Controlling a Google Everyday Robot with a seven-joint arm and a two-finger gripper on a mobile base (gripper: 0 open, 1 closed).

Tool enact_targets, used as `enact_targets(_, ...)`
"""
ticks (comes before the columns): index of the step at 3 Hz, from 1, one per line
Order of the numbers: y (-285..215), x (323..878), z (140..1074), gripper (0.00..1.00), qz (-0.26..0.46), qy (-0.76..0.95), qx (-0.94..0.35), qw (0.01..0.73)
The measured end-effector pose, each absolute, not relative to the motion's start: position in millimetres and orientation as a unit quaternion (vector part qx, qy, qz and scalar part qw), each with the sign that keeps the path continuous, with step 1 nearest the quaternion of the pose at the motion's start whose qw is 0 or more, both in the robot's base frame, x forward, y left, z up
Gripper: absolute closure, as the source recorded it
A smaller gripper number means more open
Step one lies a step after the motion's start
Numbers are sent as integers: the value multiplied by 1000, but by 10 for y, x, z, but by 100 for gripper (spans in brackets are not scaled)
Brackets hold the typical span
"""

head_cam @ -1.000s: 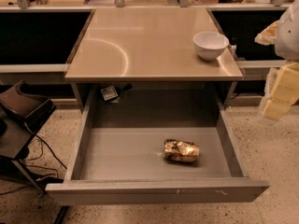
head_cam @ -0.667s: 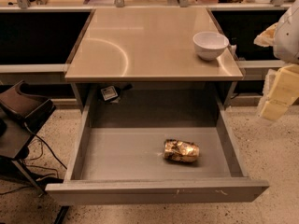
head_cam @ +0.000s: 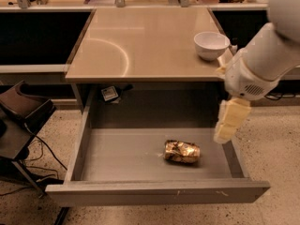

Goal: Pick orange can from top drawer and place on counter

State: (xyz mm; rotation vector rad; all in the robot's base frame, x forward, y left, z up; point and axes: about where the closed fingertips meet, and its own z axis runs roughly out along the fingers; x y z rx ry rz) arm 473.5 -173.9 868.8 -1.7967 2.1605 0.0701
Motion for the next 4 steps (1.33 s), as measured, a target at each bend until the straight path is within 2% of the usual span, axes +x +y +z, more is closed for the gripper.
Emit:
enact_targets(1, -1541, 4925, 8257, 0, 49, 745, -642, 178)
enact_targets(2, -1540, 4925, 8255, 0, 49, 745, -642, 178)
enact_targets(3, -1348, 4945, 7844, 0, 91, 748, -634, 176)
enact_targets(4, -841, 4946, 7280, 0, 143, 741, -632, 177)
